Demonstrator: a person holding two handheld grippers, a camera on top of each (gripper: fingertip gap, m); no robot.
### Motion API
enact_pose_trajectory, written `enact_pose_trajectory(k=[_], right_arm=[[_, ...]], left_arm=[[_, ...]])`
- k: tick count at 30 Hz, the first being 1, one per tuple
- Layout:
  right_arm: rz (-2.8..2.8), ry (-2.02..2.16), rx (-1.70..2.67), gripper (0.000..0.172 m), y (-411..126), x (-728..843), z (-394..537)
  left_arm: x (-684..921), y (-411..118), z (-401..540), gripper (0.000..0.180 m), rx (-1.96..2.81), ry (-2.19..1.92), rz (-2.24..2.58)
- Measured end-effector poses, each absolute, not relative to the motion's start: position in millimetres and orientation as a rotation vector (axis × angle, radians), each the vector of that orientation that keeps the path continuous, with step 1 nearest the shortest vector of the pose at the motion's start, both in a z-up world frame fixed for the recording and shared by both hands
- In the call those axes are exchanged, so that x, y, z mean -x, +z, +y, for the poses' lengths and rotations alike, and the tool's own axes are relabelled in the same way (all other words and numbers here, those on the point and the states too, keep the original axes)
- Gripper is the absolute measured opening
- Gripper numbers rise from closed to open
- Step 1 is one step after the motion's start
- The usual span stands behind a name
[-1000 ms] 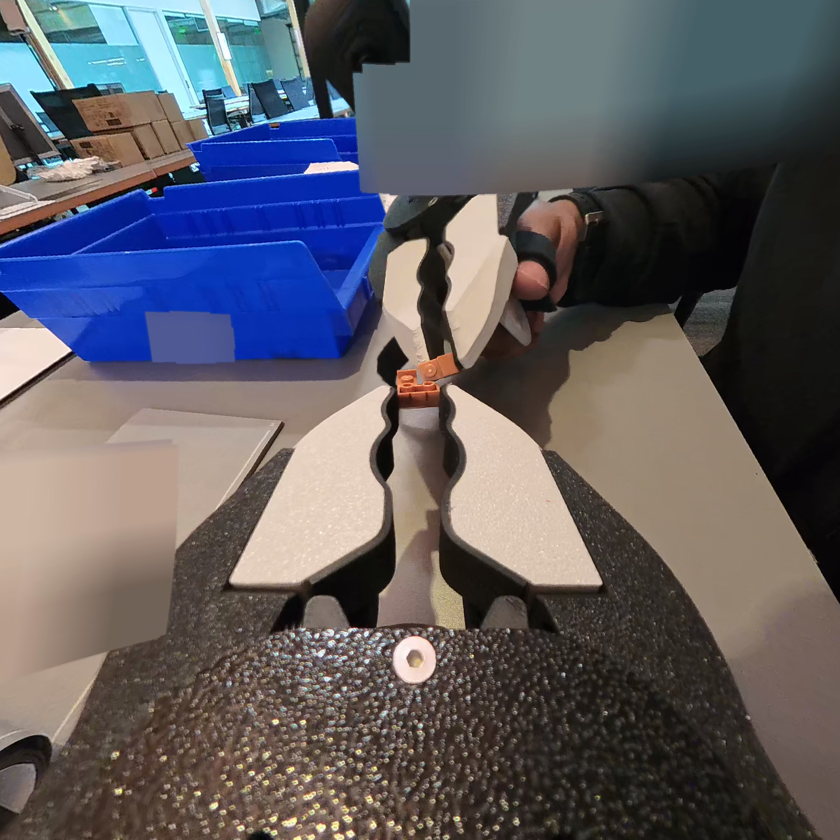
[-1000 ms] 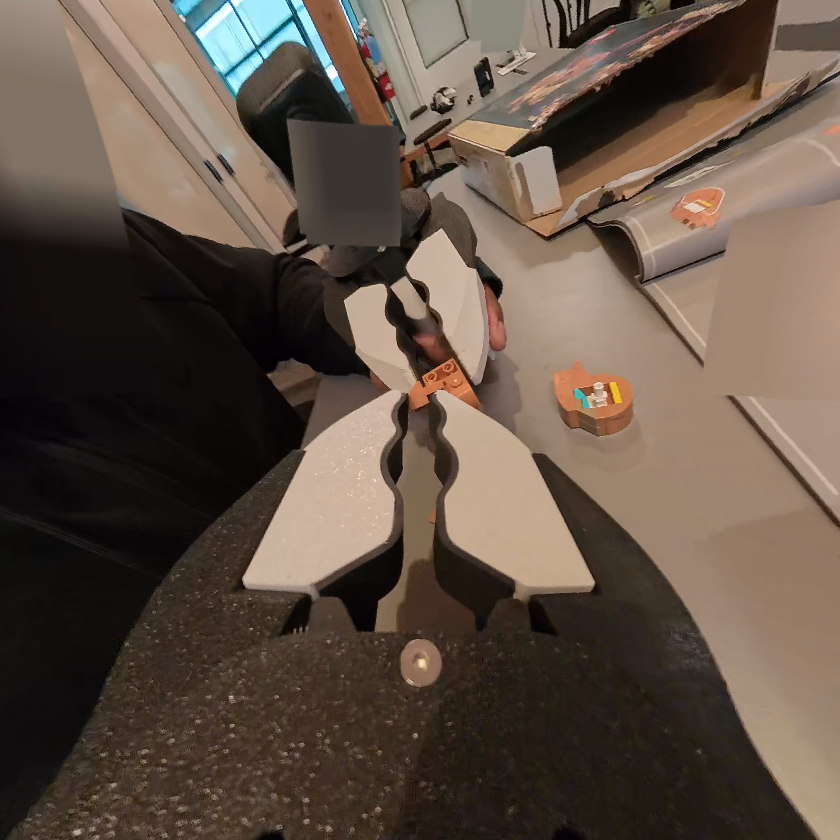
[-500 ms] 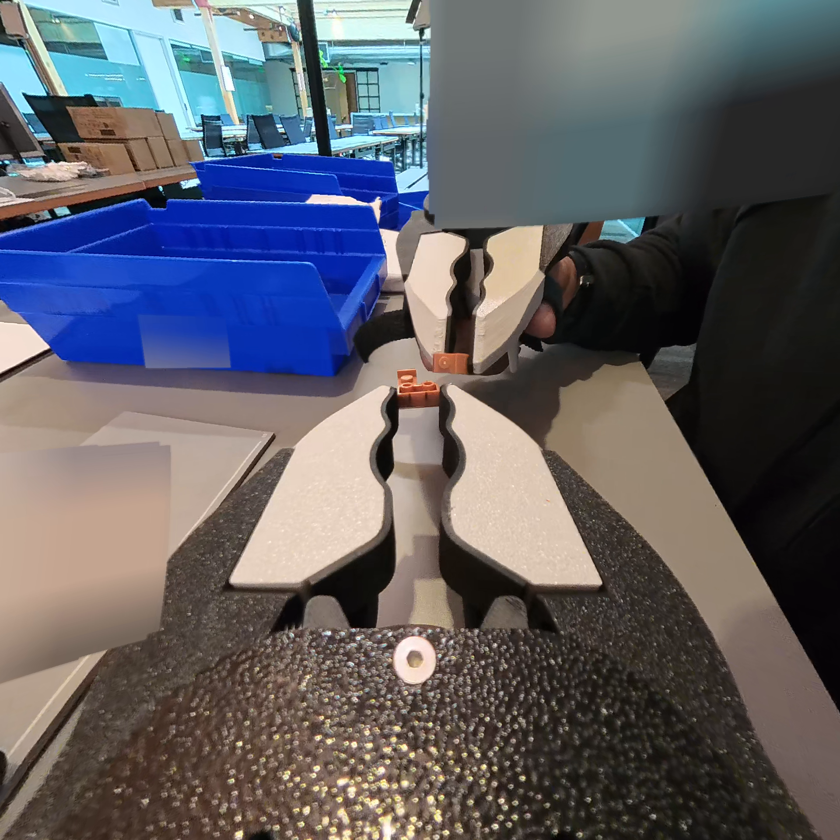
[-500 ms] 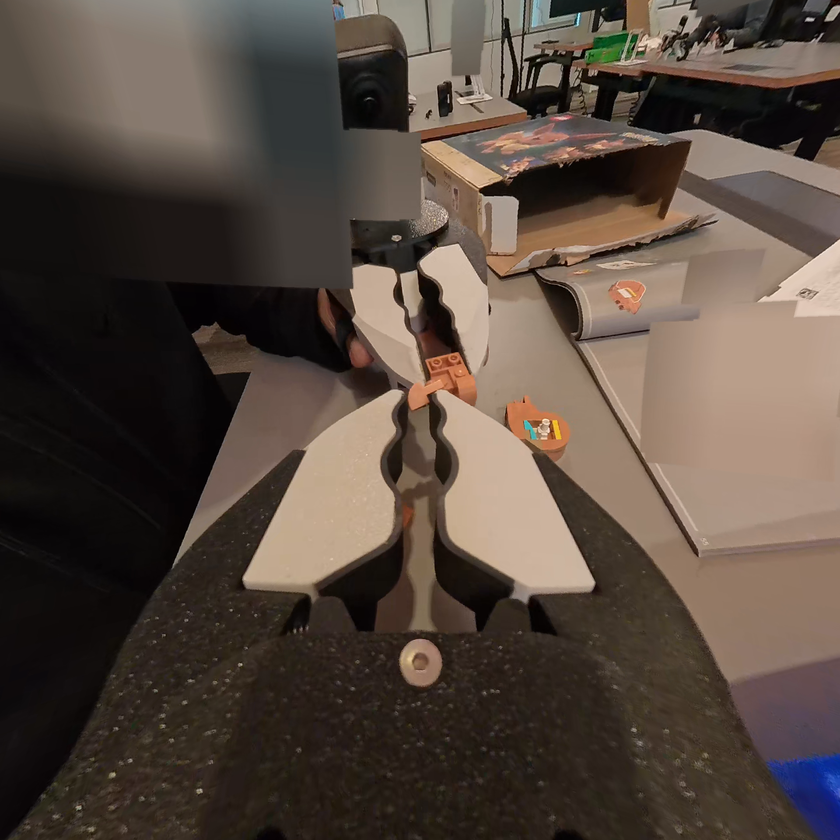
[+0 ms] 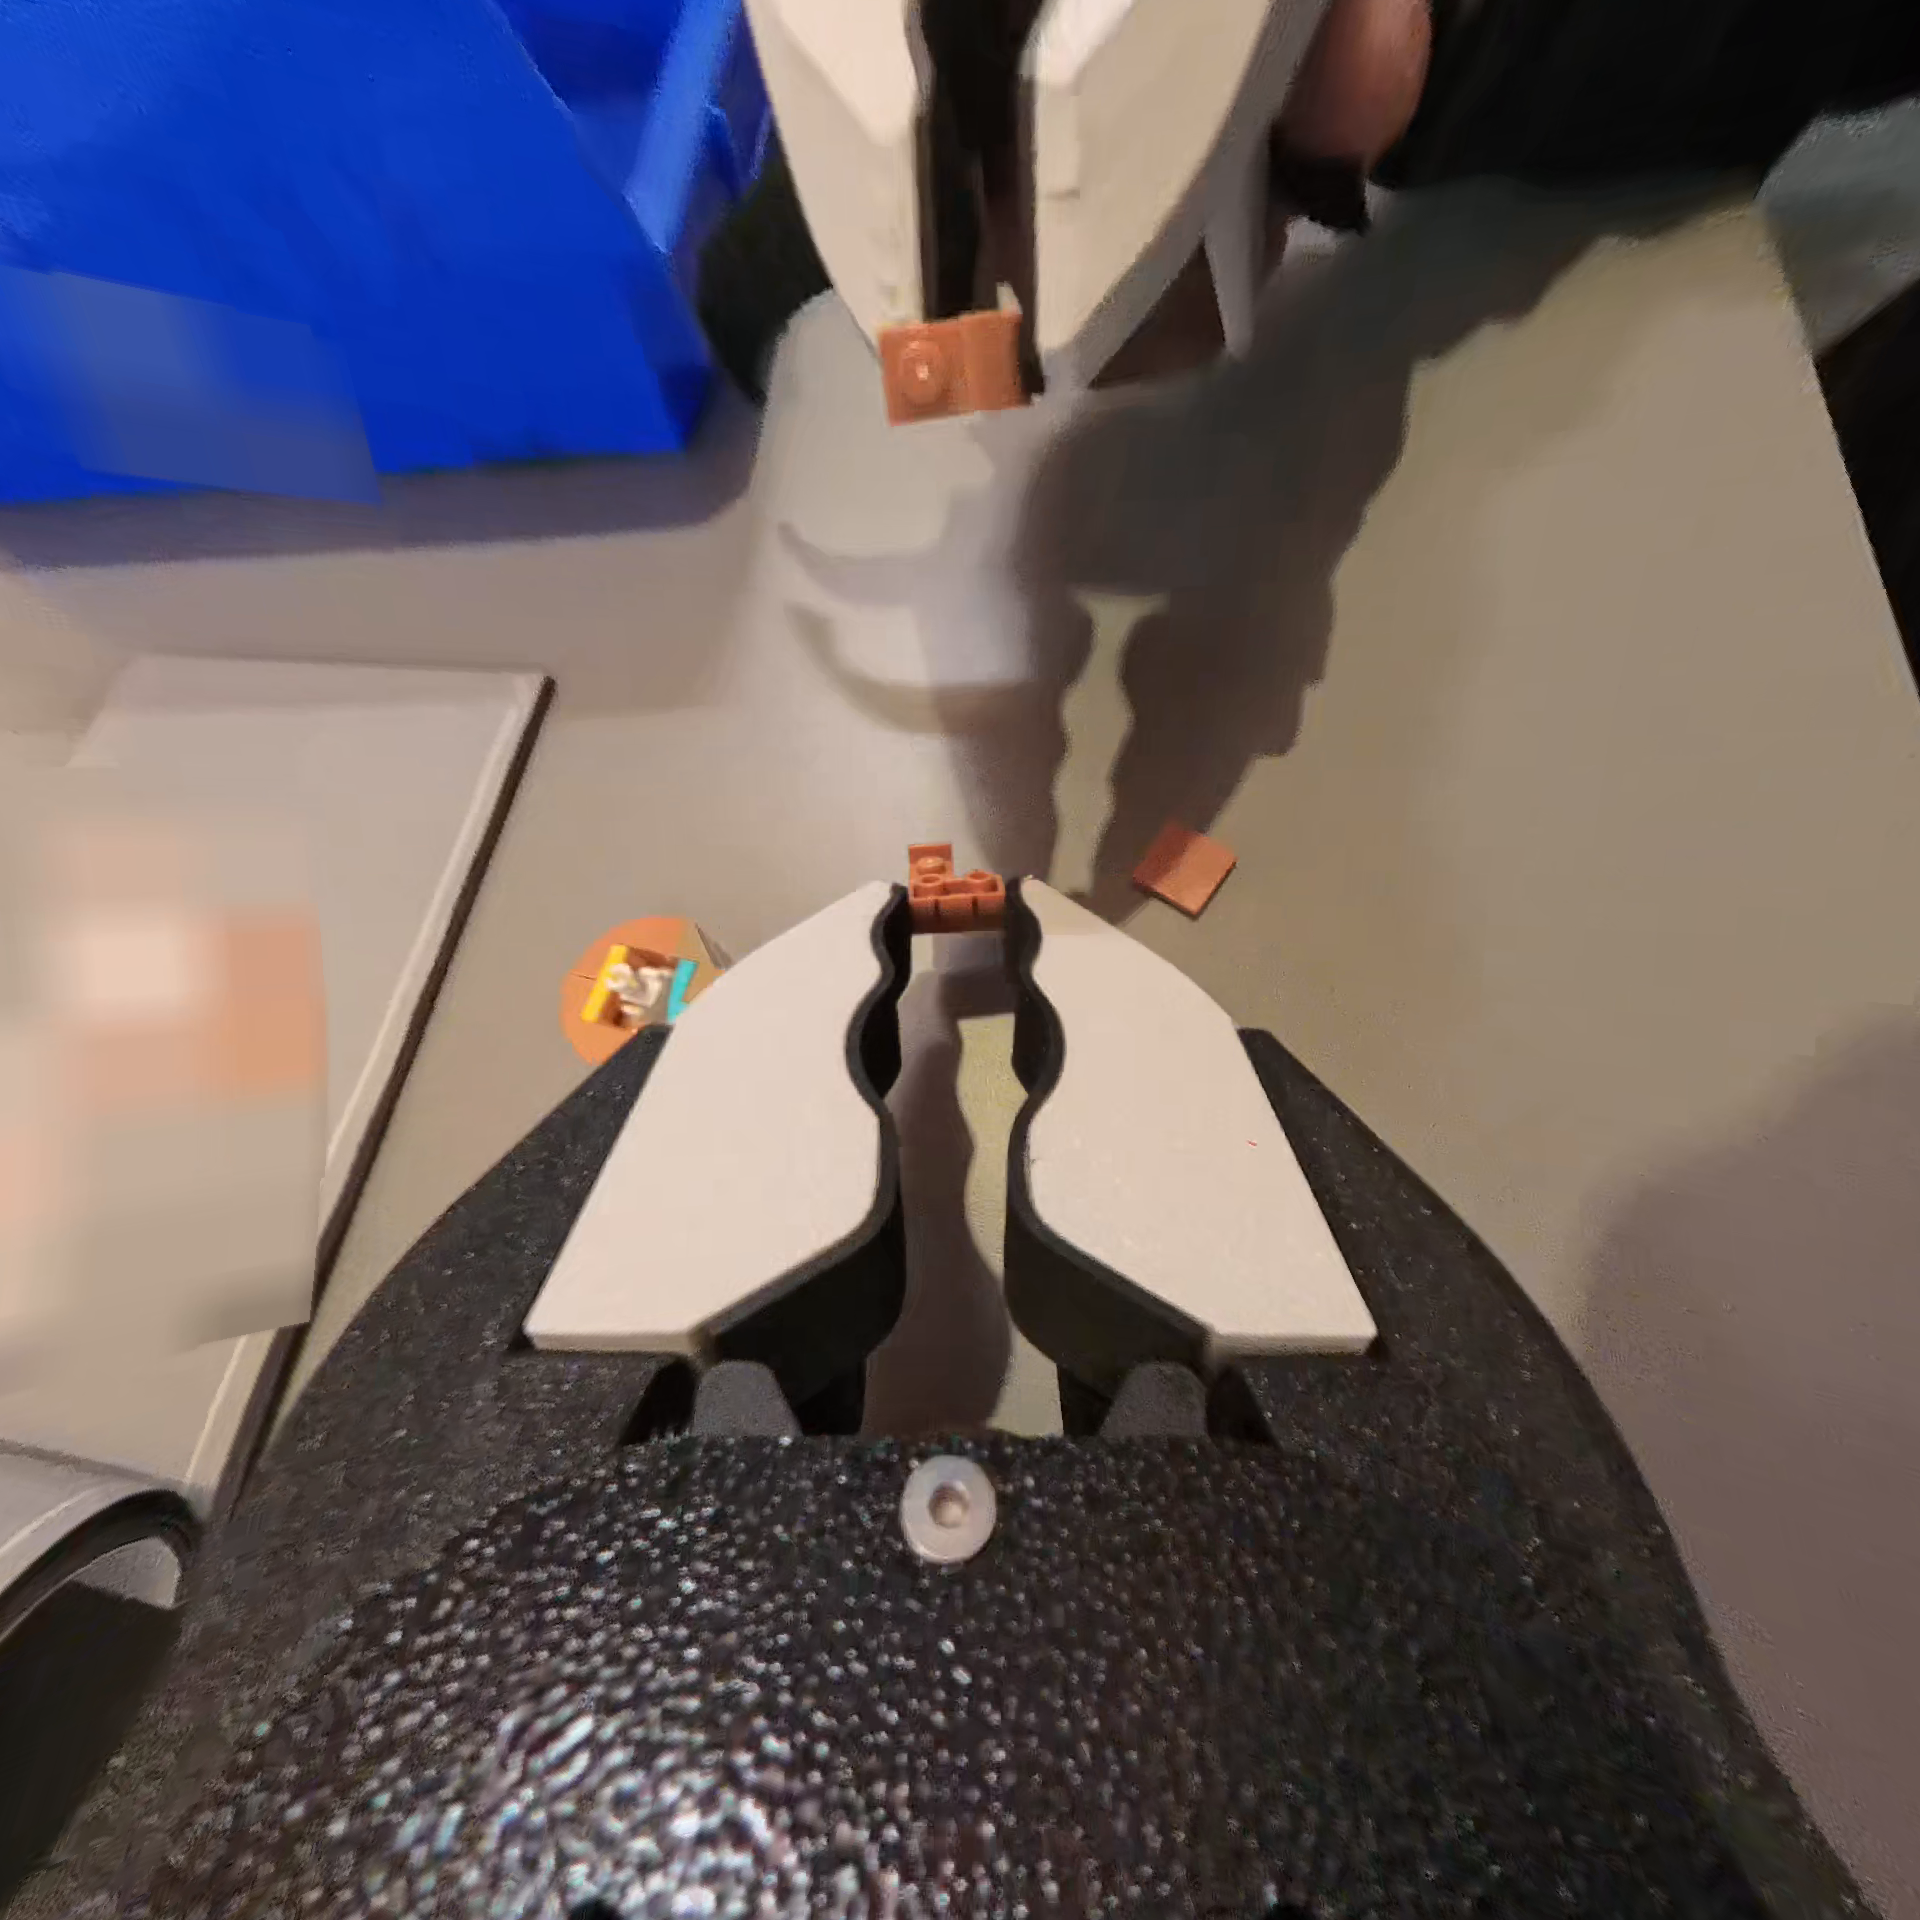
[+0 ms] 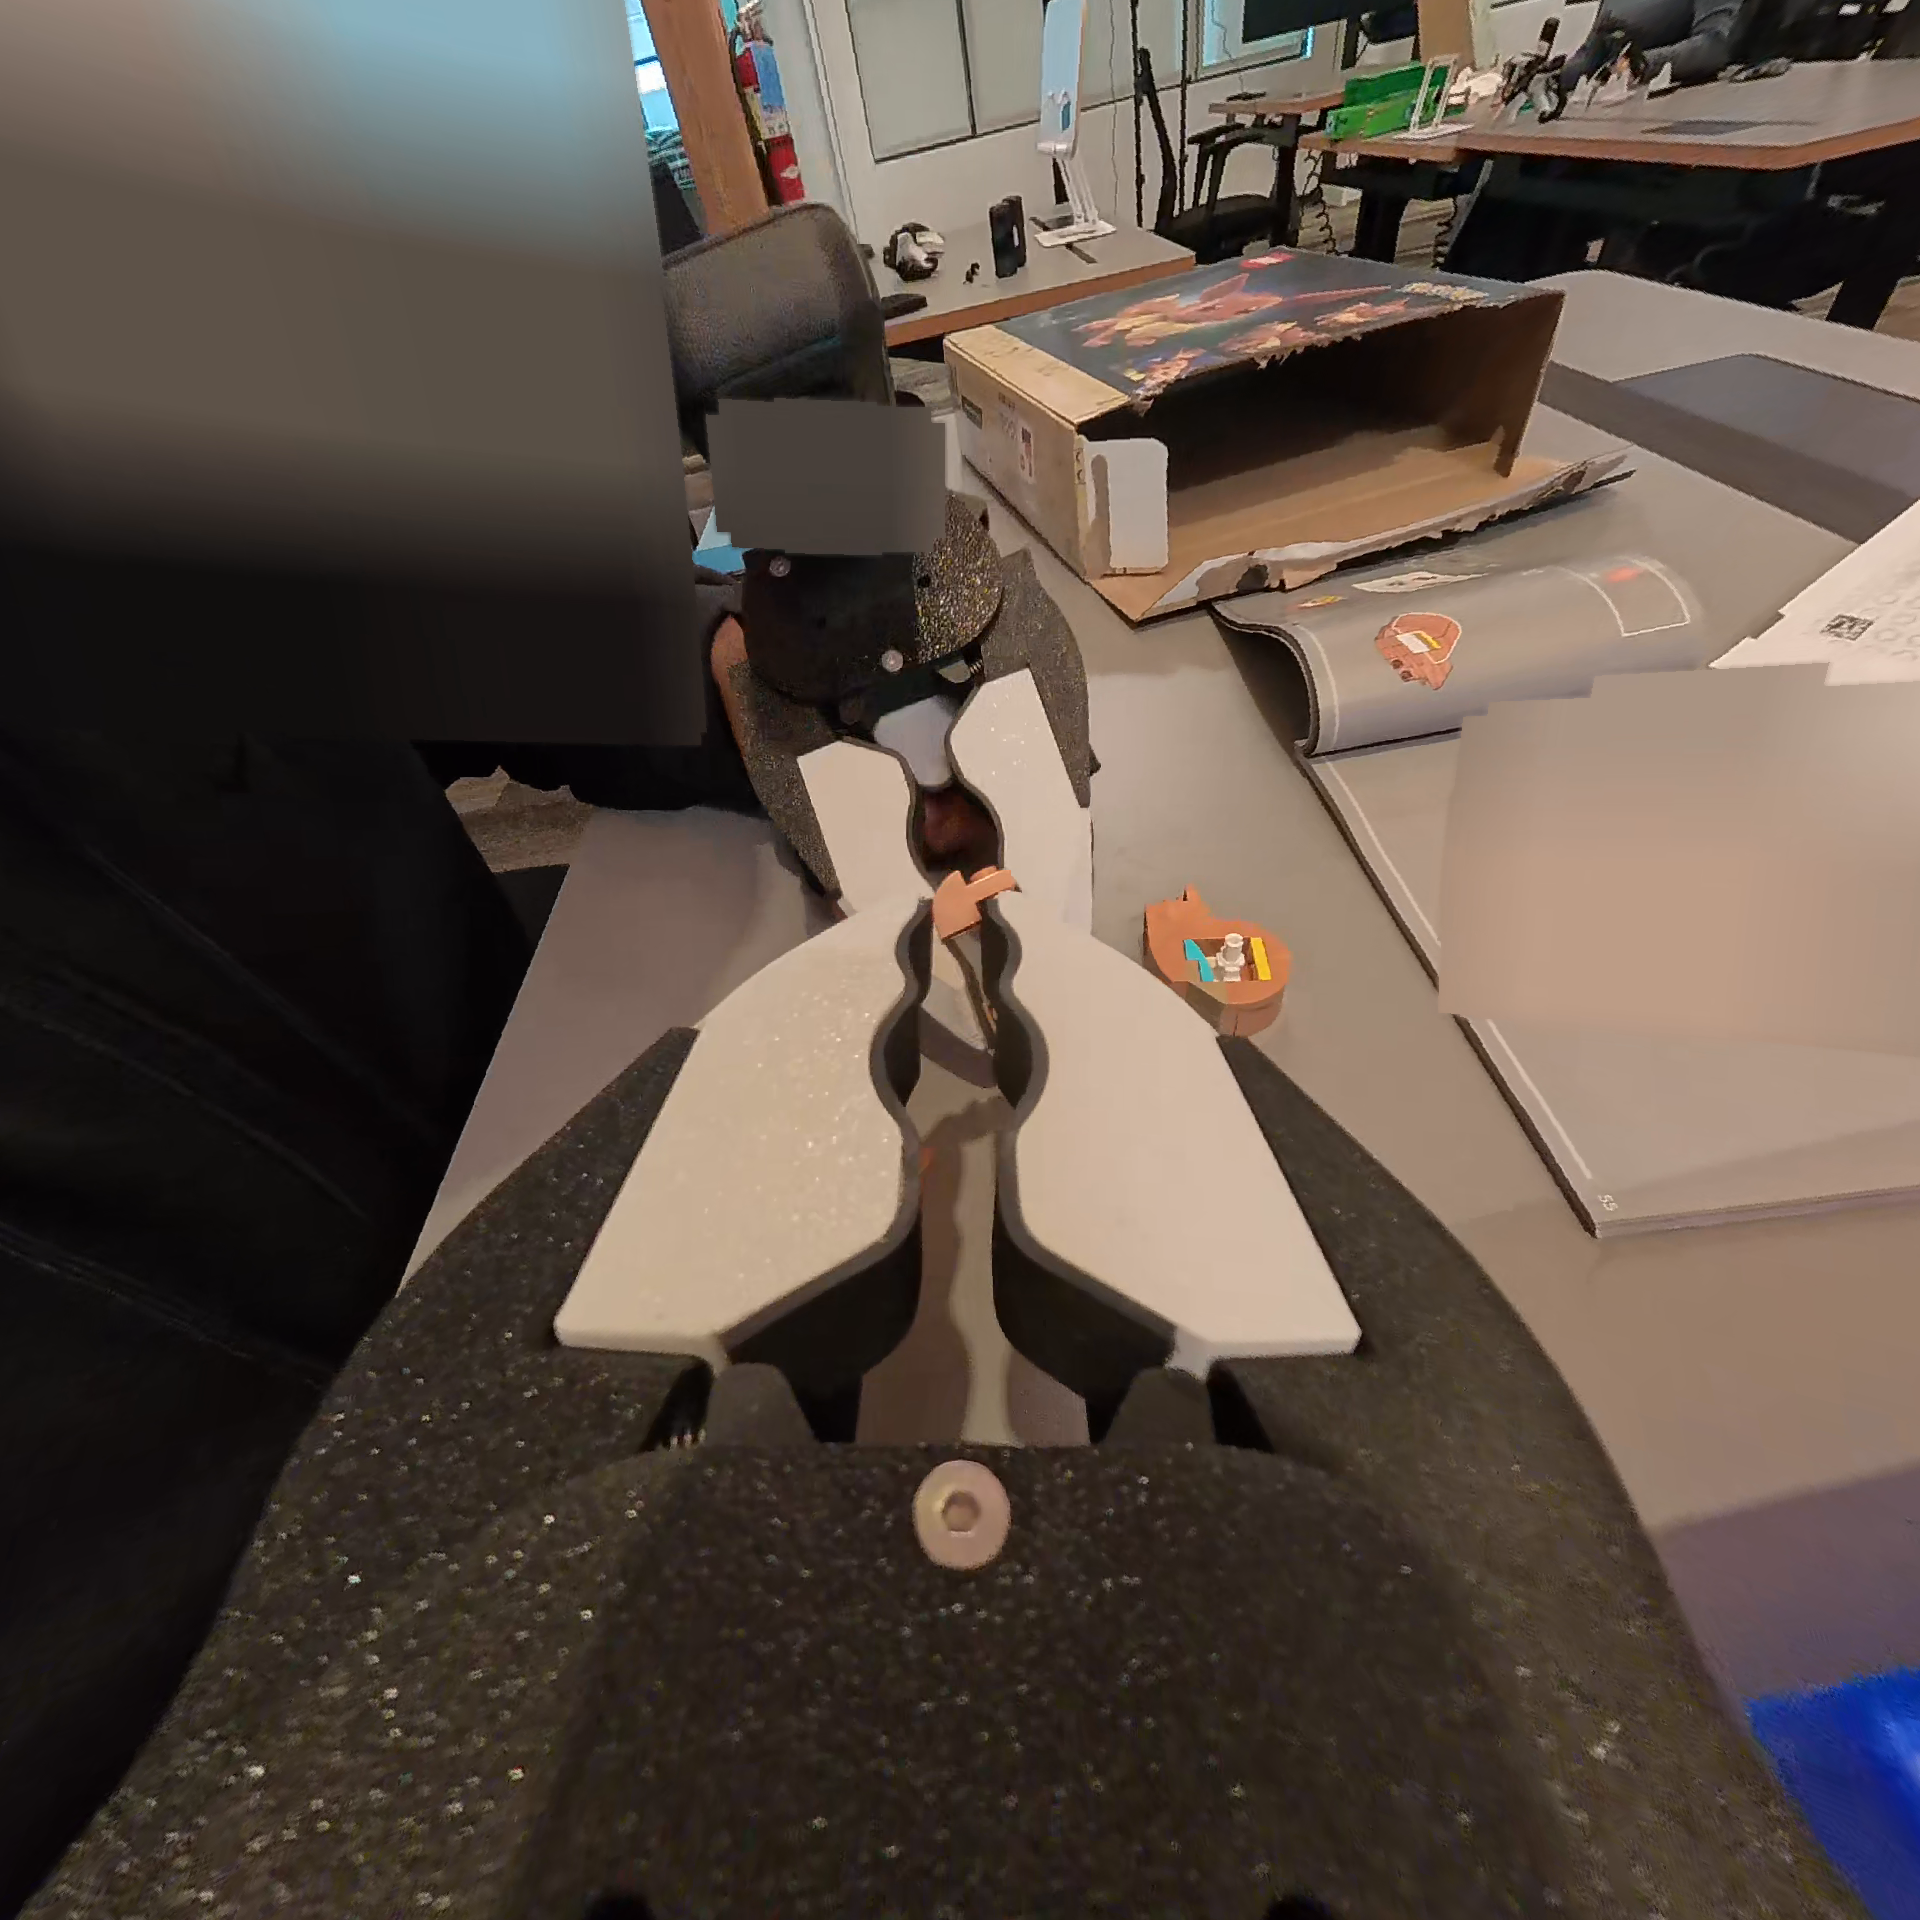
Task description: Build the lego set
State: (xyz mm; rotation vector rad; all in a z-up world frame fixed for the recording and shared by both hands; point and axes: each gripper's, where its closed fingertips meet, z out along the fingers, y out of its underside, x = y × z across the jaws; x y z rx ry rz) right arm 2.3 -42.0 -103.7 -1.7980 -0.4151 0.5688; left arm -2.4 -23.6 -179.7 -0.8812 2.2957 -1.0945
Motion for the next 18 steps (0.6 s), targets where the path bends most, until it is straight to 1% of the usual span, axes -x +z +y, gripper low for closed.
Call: enact_pose_trajectory(k=[7, 11, 18], right_arm=[[-0.421, 0.601, 1.821, 0.008, -109.9, 1.6, -42.6], [-0.415, 0.672, 1.839, 0.008, -115.4, 6.0, -43.6], [-0.394, 0.835, 1.838, 0.008, -118.1, 13.6, -46.8]], left_arm=[[17.7, -200.5, -20.3, 0.016, 0.921, -0.982, 2.474], [23.9, -202.0, -19.0, 0.017, 0.923, -0.997, 2.514], [25.5, -189.2, -15.7, 0.027, 0.9, -1.098, 2.475]])
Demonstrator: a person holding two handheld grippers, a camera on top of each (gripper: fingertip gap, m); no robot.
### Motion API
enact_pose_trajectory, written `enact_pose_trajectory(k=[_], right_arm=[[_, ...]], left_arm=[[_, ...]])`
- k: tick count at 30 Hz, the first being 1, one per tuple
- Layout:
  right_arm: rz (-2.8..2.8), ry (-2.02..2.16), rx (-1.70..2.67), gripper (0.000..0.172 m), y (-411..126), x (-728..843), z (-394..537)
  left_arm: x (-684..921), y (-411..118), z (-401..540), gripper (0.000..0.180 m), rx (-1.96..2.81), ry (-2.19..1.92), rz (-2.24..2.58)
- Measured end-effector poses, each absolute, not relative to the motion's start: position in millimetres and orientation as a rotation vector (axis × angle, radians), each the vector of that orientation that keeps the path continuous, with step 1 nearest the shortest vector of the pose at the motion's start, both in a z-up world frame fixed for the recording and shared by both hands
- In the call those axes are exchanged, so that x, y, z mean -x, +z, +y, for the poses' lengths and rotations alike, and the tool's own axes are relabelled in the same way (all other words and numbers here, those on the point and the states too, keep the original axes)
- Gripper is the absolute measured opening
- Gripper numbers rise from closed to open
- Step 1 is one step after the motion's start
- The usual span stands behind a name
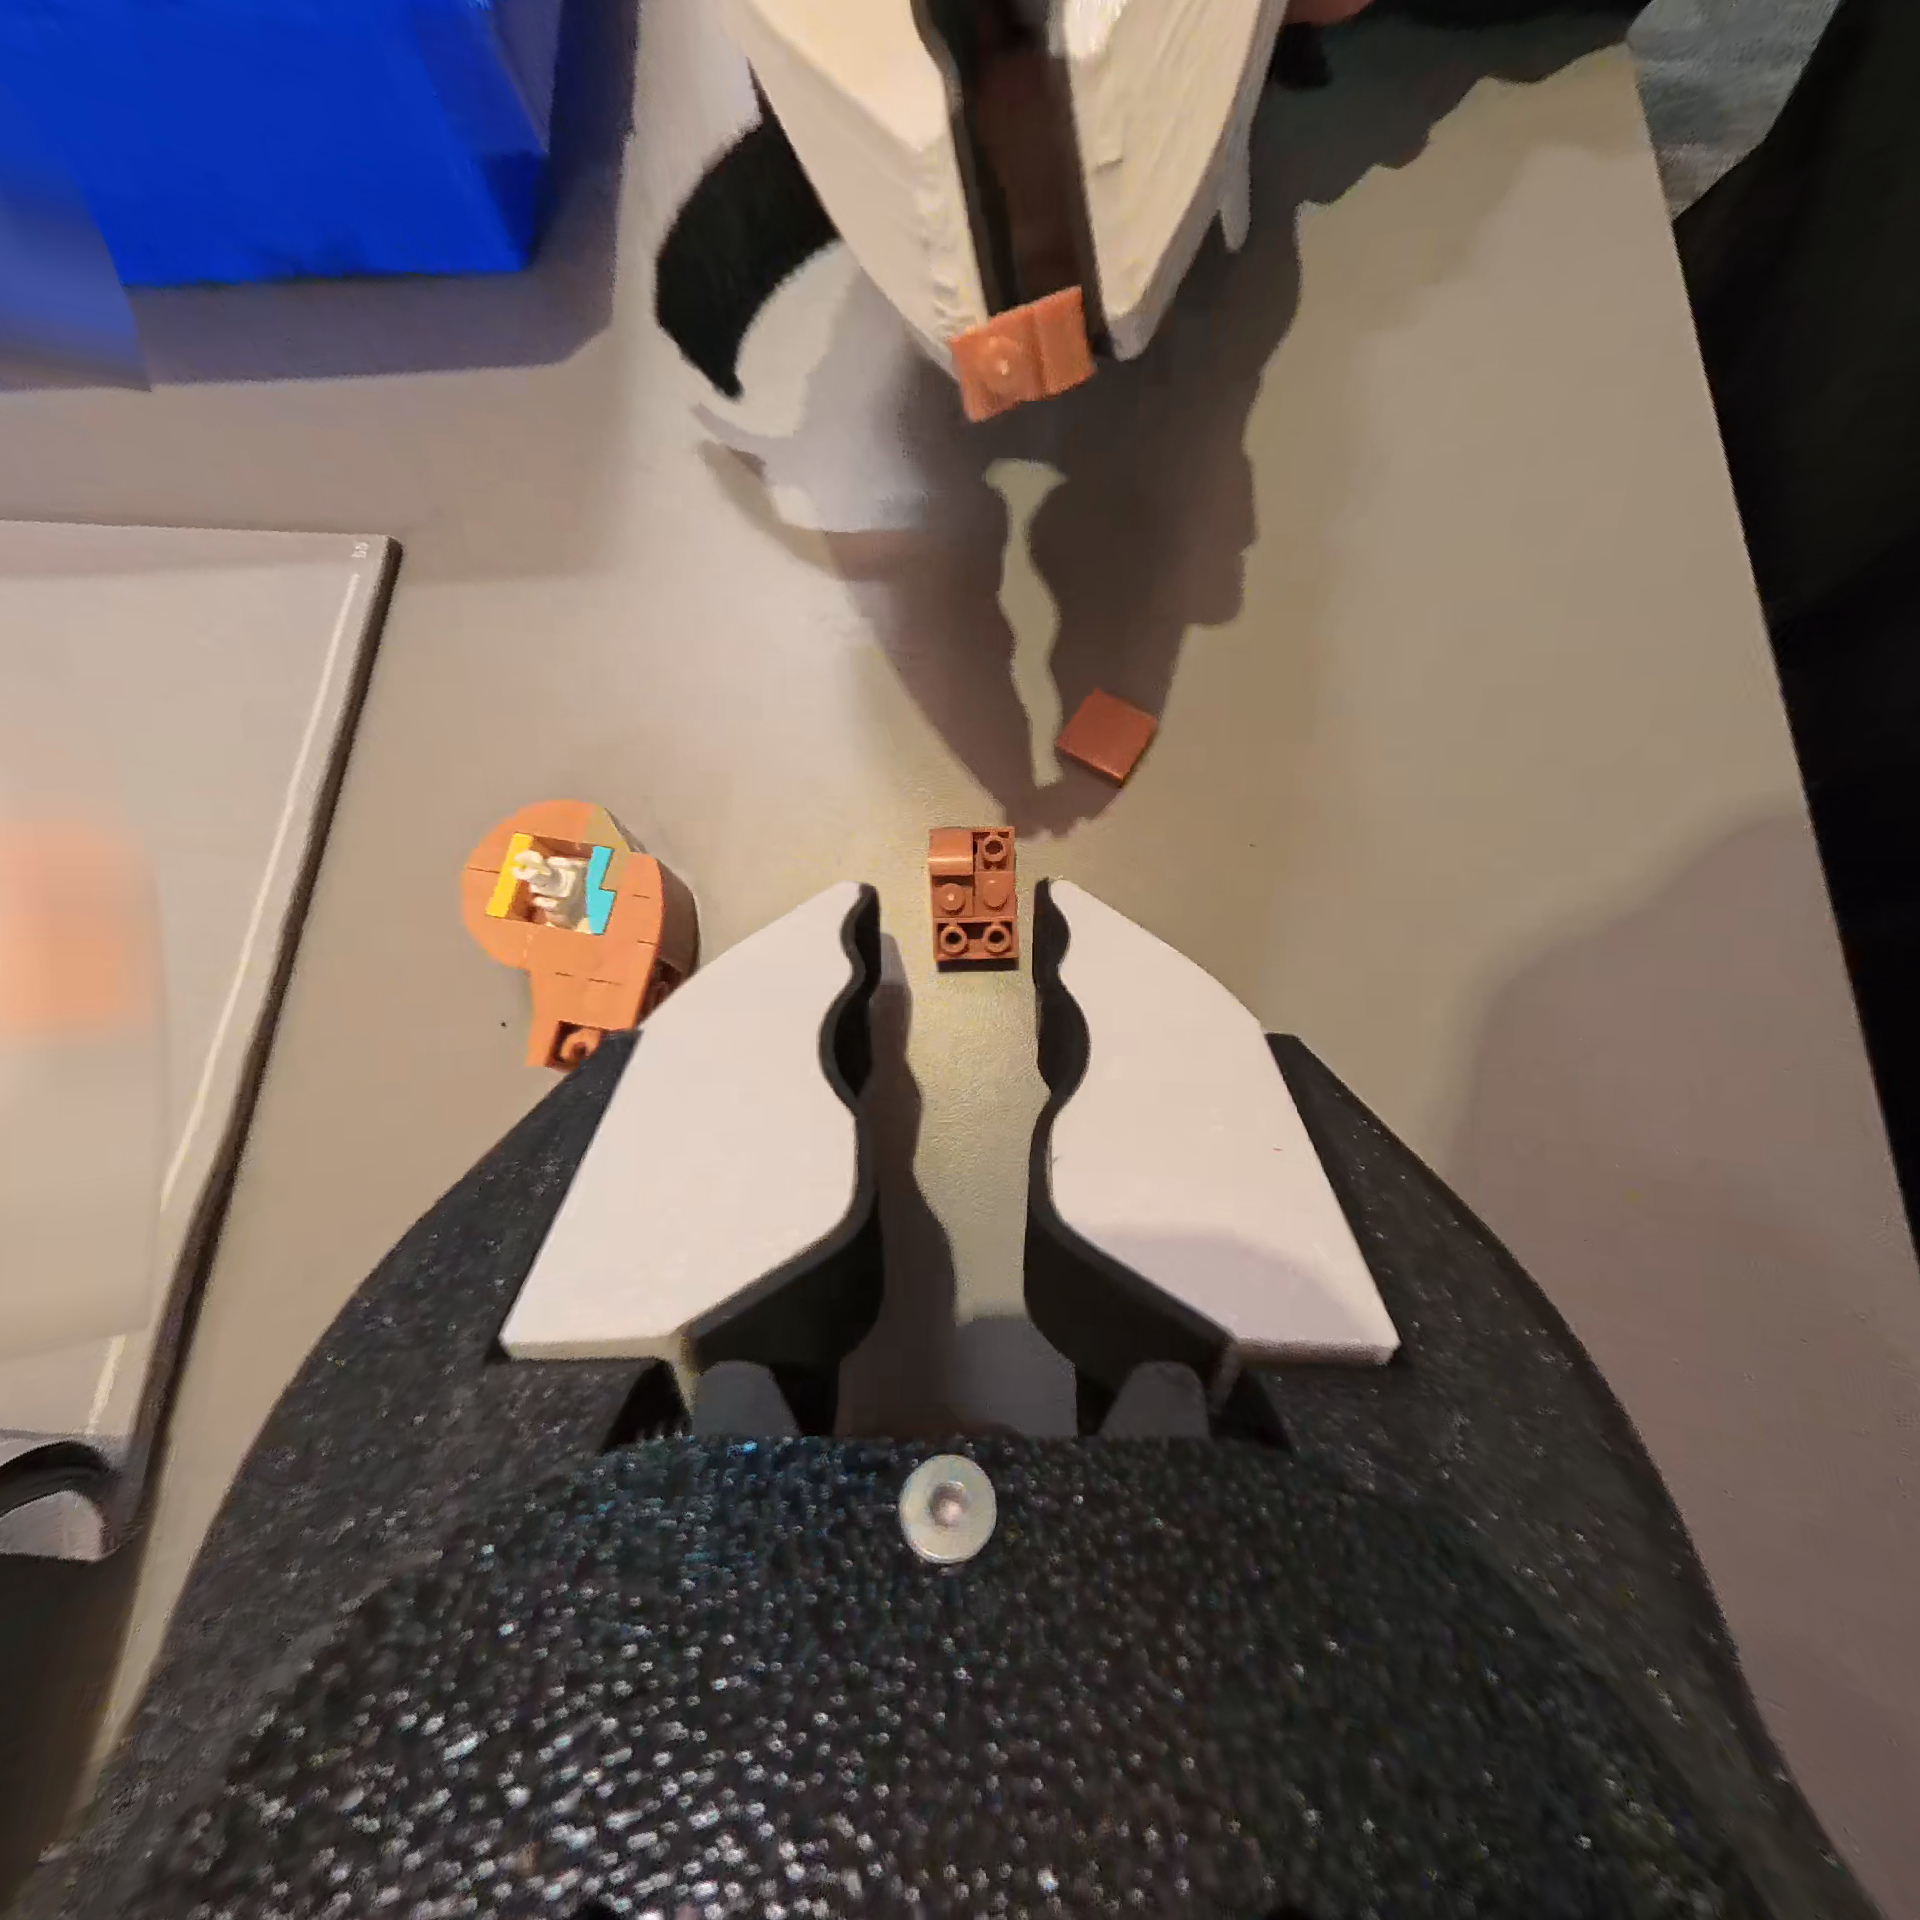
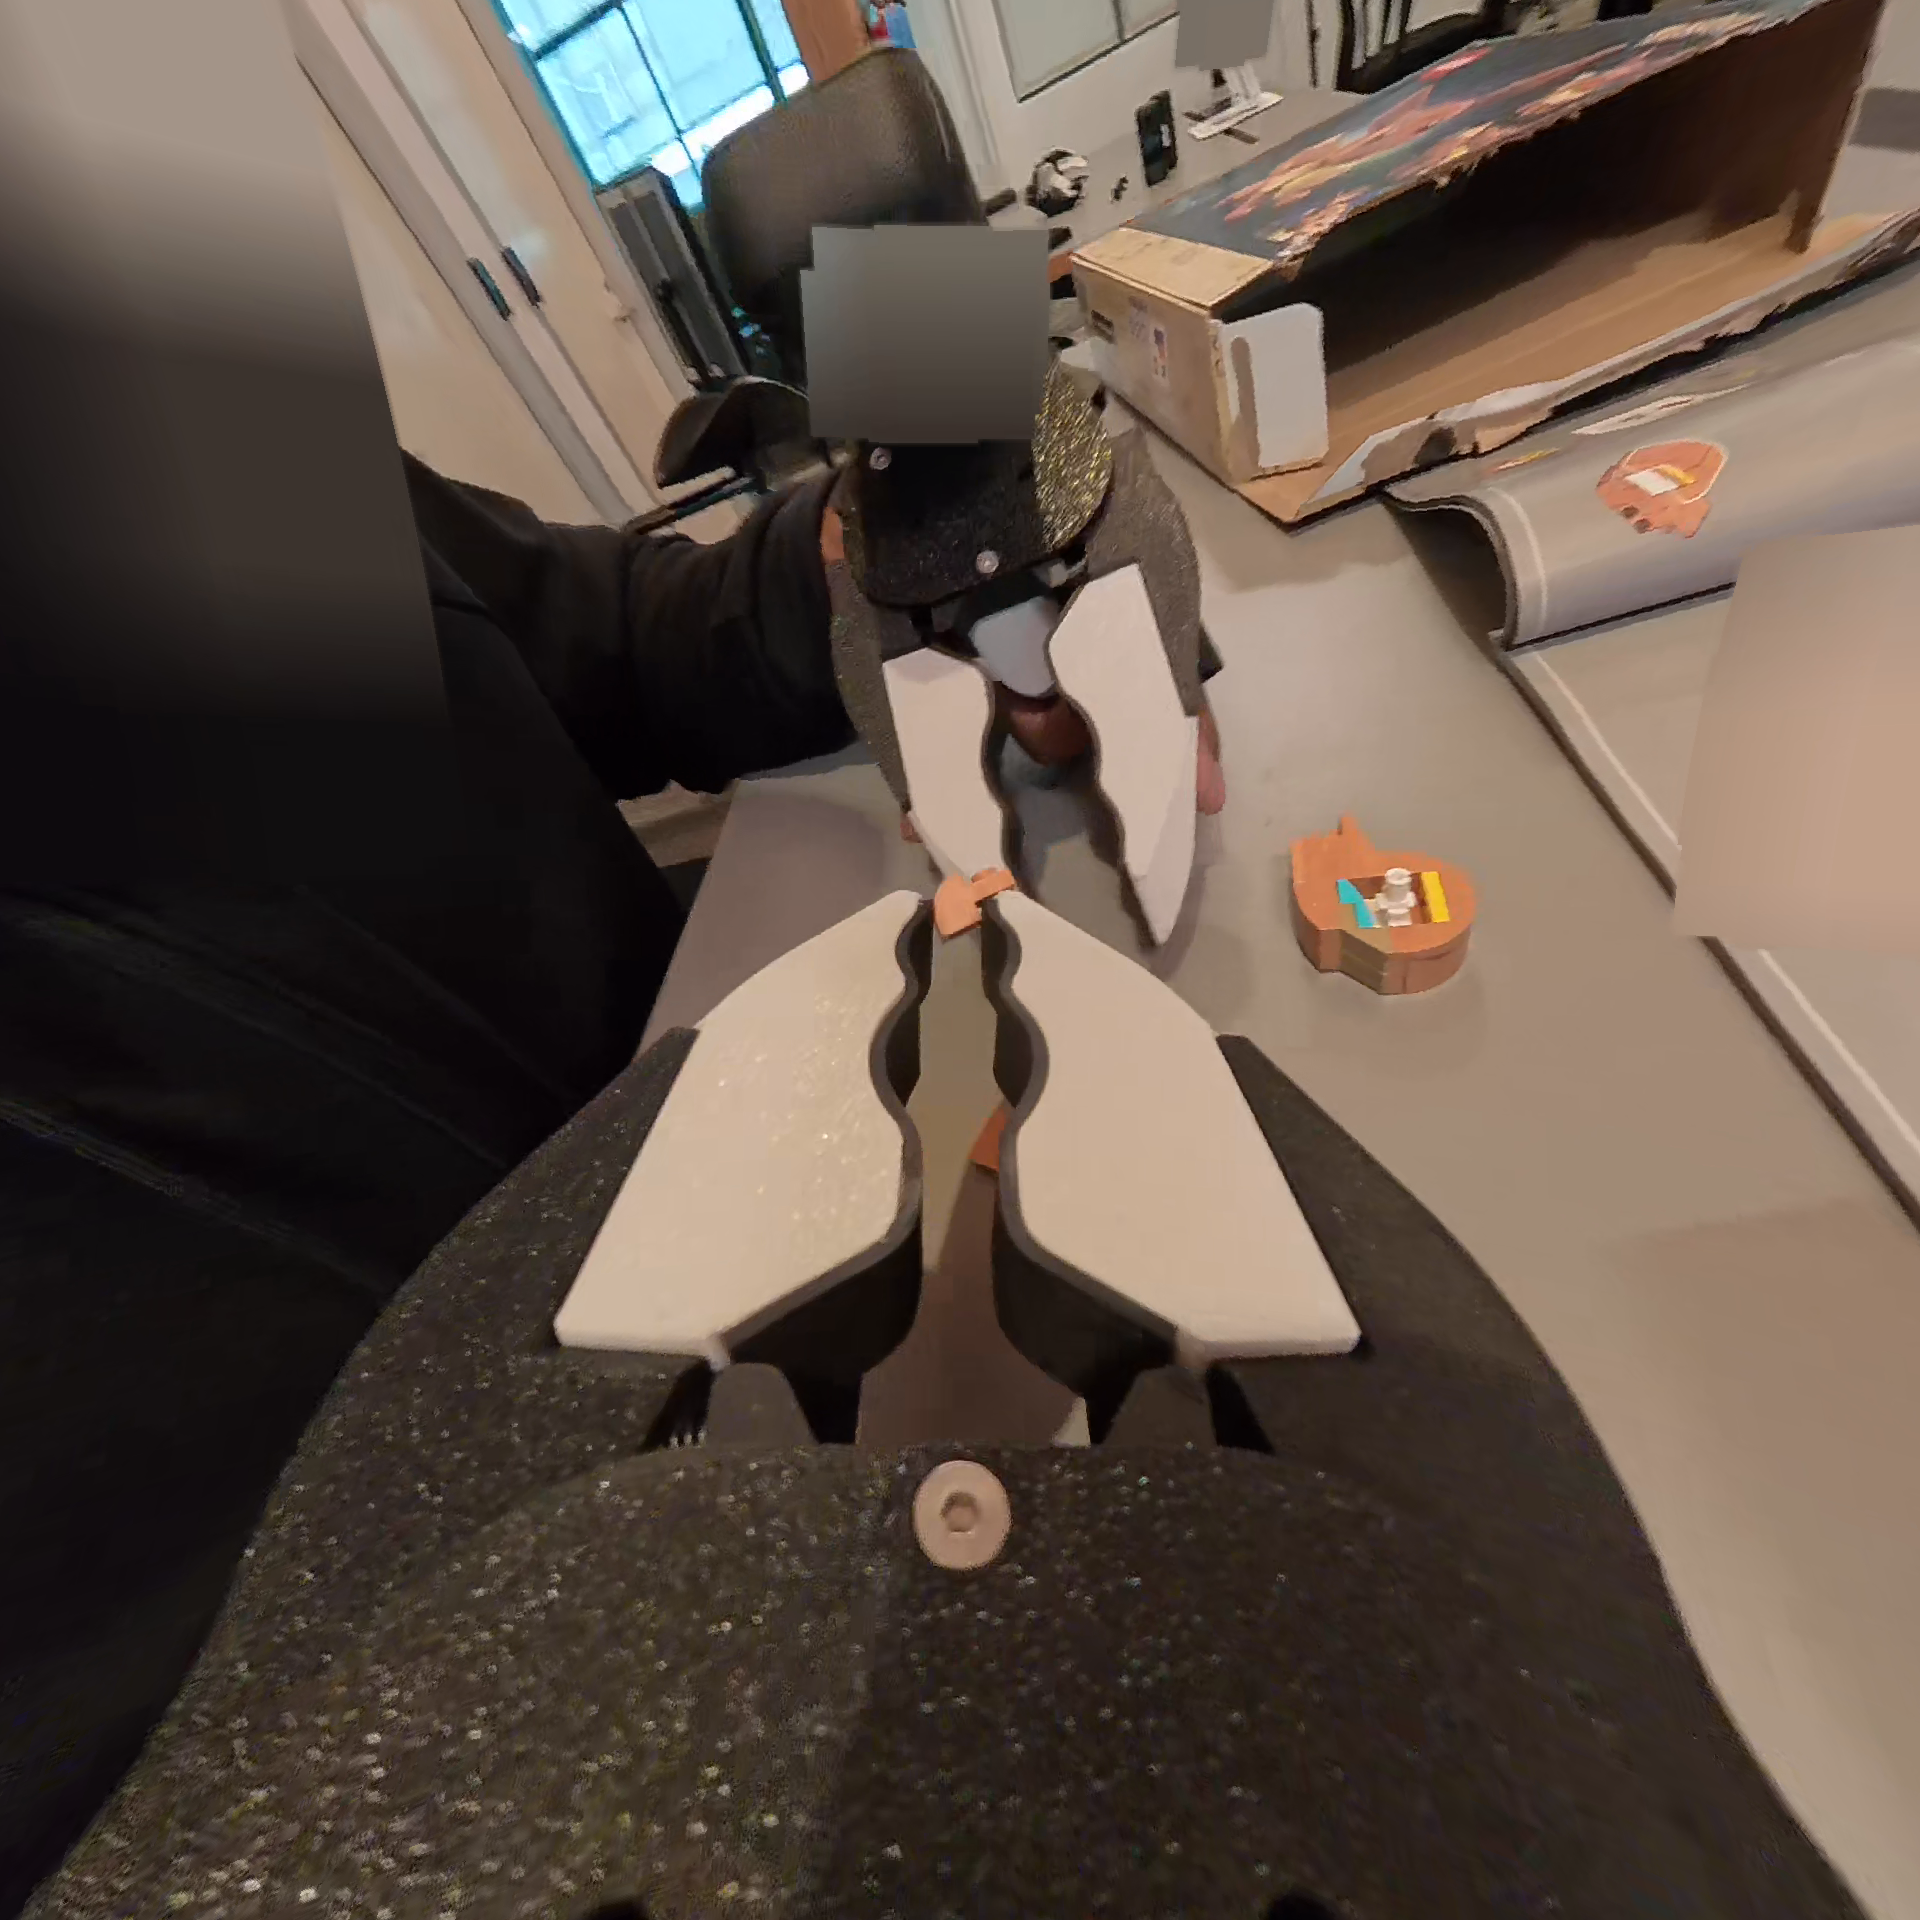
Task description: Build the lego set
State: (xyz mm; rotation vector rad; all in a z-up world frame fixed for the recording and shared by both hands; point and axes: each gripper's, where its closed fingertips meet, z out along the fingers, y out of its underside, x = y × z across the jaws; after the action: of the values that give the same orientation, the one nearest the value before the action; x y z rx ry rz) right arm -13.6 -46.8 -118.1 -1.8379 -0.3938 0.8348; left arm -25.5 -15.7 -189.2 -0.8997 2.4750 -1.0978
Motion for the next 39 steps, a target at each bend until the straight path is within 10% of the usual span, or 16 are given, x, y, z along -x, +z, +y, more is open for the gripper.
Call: enact_pose_trajectory(k=[8, 39], right_arm=[[-0.349, 1.315, 1.729, 0.008, -106.9, 35.6, -59.9], [-0.335, 1.118, 1.809, 0.018, -117.6, 25.8, -50.4]], left_arm=[[29.0, -108.7, -40.9, 0.022, 0.401, -1.491, 2.081], [27.6, -123.0, -51.8, 0.007, 0.391, -1.417, 2.132]])
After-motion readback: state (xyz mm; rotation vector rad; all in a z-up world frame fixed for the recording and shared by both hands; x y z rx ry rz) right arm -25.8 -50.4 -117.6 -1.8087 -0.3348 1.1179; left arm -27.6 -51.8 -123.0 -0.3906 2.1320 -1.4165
